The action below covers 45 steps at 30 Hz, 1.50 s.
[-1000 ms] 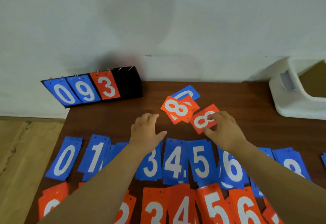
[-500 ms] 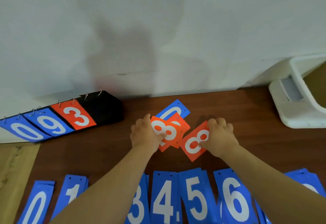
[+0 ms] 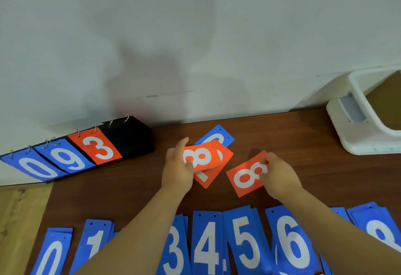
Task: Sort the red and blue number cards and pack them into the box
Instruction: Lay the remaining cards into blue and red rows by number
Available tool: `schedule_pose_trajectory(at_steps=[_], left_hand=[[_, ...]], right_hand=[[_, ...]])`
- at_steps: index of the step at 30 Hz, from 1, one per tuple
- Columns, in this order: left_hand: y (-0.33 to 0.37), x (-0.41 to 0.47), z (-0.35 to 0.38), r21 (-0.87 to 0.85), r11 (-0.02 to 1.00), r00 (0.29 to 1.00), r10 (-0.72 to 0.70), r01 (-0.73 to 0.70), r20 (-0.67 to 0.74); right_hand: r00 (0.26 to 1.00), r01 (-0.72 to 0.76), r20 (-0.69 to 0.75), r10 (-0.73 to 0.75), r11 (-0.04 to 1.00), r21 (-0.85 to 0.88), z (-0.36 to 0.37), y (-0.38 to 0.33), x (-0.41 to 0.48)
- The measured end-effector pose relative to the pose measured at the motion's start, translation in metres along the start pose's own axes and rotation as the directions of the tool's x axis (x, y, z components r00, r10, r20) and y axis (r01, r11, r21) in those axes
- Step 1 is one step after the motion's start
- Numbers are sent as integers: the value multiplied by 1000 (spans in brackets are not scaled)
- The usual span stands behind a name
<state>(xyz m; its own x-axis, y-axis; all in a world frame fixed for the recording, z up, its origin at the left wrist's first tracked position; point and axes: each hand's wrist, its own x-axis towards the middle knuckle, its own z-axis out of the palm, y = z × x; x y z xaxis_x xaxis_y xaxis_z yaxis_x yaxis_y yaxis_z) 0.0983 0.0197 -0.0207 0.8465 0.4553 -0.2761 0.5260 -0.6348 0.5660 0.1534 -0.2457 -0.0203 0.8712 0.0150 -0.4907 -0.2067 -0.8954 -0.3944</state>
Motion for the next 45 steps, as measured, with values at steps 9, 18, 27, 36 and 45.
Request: schedule_pose_trajectory(at_steps=[9, 18, 27, 36, 45], left_hand=[[-2, -81, -75, -352, 934, 983, -112, 53, -148], [-9, -197, -143, -586, 810, 972, -136, -3, -192], [-26, -295, -119, -525, 851, 999, -17, -11, -49], [-6, -355, -85, -598, 798, 983, 160, -78, 85], [38, -384, -28, -574, 816, 950, 231, -71, 211]], right_hand=[[978, 166, -173, -118, 940, 297, -44, -20, -85], [876, 407, -424, -231, 827, 388, -77, -39, -213], [832, 372, -538, -137, 857, 357, -69, 22, -337], [849, 156, -524, 61, 920, 359, -73, 109, -410], [875, 80, -464, 137, 905, 419, -103, 194, -409]])
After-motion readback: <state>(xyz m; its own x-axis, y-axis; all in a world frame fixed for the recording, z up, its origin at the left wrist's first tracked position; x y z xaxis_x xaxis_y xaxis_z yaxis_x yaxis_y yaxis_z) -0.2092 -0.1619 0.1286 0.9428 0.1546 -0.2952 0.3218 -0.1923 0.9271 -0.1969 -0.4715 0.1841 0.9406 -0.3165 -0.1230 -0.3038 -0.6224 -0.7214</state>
